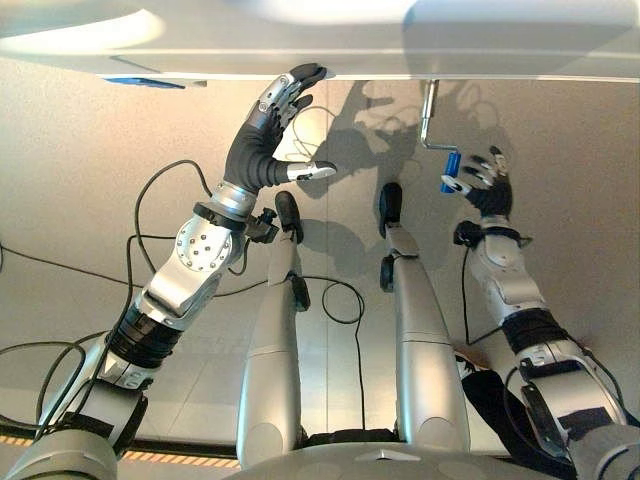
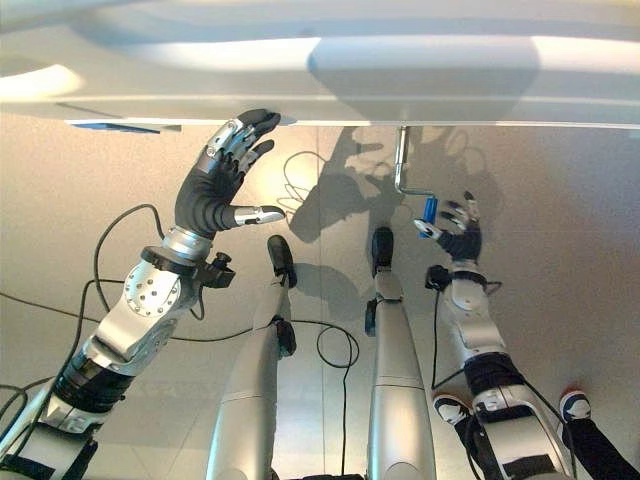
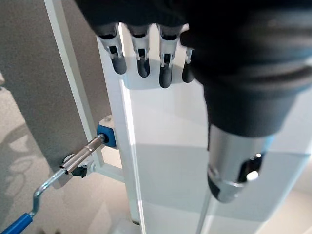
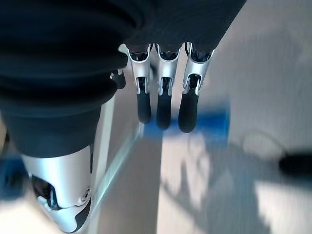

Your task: Raise the hospital bed

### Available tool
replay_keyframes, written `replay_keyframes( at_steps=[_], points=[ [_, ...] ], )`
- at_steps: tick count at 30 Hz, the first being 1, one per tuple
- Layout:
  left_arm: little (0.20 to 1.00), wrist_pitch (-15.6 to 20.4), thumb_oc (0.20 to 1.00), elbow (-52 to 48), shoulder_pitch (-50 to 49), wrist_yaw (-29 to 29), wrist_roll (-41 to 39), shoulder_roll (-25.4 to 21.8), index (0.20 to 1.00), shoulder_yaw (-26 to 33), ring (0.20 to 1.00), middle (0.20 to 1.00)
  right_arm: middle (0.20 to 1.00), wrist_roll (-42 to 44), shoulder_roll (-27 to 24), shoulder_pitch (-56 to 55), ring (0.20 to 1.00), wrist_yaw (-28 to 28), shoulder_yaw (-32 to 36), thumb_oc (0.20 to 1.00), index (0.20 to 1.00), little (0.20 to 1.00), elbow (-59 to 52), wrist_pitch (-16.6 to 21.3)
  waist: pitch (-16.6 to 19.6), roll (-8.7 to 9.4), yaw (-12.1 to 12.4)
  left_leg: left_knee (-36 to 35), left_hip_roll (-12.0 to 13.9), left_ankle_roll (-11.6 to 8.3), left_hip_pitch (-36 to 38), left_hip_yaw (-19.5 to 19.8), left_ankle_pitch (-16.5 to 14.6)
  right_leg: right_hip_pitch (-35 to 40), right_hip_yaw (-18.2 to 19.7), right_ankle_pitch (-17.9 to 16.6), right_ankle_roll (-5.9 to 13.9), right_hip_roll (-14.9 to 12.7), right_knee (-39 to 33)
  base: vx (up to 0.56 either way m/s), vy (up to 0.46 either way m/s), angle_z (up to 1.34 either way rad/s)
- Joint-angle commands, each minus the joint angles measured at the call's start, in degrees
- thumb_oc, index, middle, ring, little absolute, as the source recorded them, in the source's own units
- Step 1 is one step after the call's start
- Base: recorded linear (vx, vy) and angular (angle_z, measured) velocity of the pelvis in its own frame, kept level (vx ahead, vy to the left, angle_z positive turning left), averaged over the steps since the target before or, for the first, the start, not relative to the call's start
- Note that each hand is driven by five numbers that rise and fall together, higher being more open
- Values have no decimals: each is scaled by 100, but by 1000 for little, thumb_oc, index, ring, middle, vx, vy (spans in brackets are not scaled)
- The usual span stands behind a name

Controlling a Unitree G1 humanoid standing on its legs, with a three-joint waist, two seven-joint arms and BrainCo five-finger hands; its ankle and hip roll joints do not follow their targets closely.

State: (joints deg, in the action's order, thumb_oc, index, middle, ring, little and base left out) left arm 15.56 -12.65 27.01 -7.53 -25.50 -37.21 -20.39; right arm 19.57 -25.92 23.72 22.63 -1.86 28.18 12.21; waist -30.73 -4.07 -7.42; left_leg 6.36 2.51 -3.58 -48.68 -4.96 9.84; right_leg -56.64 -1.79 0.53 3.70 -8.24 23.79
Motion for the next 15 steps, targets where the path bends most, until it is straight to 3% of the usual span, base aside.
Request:
replay_keyframes(
  at_steps=[1, 15],
  points=[
    [1000, 402, 1000, -590, 13, 33, 249, -94, 1000, 176, 1000, 1000, 1000, -323, -250, -268, 1000, 168, 172, 1000, 1000, 1000, -325, 276, 93, 216, 16, 761, -62, -3, 84, -79, -800, 462, 19, -711, 583, 72, -1134, 1, -8, -4],
    [1000, 408, 1000, -676, -102, 121, 231, -44, 1000, 346, 1000, 1000, 1000, -500, -111, -438, 1000, 241, 375, 1000, 1000, 1000, -406, 288, 93, 204, 9, 706, -72, -7, 116, -75, -799, 494, 25, -714, 586, 82, -1151, 0, -1, -1]
  ],
)
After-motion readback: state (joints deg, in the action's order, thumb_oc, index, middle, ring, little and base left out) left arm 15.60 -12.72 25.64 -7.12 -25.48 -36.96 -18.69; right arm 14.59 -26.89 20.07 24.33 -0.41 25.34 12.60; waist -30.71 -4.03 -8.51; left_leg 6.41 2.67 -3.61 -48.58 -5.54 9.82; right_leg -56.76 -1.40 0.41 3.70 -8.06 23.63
